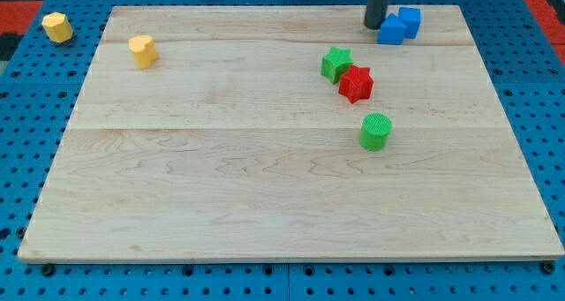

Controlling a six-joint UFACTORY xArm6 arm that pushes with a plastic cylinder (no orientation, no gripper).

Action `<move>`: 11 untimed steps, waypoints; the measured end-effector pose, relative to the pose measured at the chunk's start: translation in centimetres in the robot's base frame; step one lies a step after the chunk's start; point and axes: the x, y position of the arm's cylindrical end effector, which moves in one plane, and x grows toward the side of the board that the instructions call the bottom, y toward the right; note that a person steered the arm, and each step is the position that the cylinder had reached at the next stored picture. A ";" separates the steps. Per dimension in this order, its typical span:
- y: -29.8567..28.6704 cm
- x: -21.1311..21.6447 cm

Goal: Put the red star at the top of green circle

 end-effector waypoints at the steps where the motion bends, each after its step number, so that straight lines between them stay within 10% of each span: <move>1: -2.7 0.4; 3: -8.1 0.8; 6: -1.0 8.3; 11: -16.0 13.8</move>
